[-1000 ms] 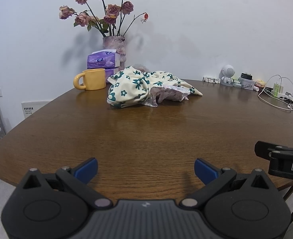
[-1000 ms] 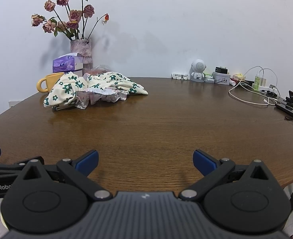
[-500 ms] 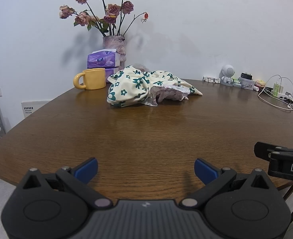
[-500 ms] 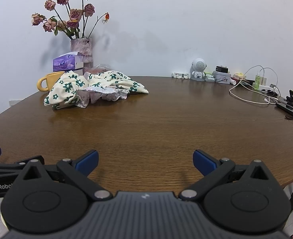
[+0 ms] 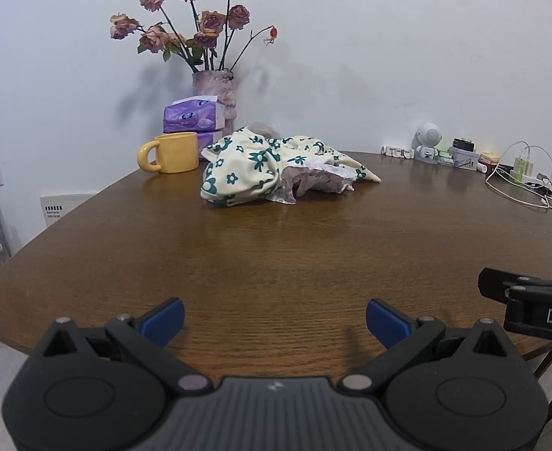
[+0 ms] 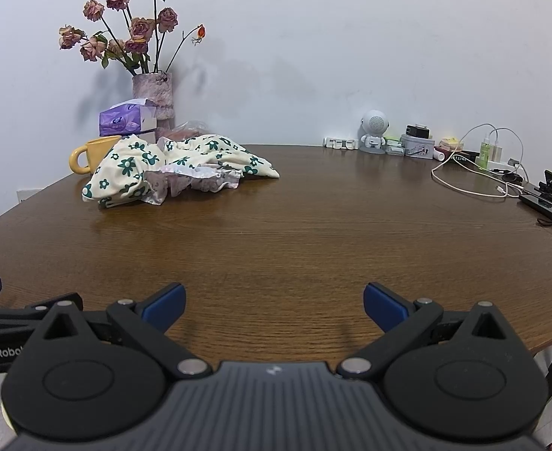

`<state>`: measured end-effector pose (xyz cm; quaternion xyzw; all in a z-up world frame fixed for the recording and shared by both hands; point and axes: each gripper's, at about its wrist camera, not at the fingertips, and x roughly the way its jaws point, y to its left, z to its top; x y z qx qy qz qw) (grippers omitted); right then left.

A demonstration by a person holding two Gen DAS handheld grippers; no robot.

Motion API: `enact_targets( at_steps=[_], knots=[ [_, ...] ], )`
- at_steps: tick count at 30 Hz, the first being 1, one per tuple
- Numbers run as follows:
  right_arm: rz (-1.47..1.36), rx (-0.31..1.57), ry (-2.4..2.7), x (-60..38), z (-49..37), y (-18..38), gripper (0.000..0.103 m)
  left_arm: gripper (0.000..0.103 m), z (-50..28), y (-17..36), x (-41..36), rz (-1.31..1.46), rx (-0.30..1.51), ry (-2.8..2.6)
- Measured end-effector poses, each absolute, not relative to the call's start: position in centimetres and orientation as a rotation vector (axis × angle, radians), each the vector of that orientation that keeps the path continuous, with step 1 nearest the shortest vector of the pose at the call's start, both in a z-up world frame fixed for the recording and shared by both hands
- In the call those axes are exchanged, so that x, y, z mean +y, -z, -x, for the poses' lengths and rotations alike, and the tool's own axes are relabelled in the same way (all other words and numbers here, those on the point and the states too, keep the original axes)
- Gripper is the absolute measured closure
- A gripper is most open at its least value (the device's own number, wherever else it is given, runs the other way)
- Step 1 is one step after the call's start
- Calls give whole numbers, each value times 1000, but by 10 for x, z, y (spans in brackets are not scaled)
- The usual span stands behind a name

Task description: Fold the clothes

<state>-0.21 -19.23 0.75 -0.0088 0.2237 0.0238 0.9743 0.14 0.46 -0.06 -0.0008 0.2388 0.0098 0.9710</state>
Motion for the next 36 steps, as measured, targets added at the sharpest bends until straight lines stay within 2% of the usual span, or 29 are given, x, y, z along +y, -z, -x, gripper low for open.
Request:
enact_targets(
  at_steps=[10, 21, 28, 36],
  knots=[
    [-6, 468, -30, -203, -12, -16, 0, 0, -16, -10, -3, -13, 487, 5],
    [25, 492, -72, -210, -71, -41, 0, 0, -83, -45, -9, -32, 505, 38],
    [65, 535, -176, -209, -142, -77, 0, 0, -151, -70, -5, -44, 528, 49],
    [93, 660, -327, -193, -250, -106, 0, 0, -235, -82, 40, -47, 554, -77]
  ],
)
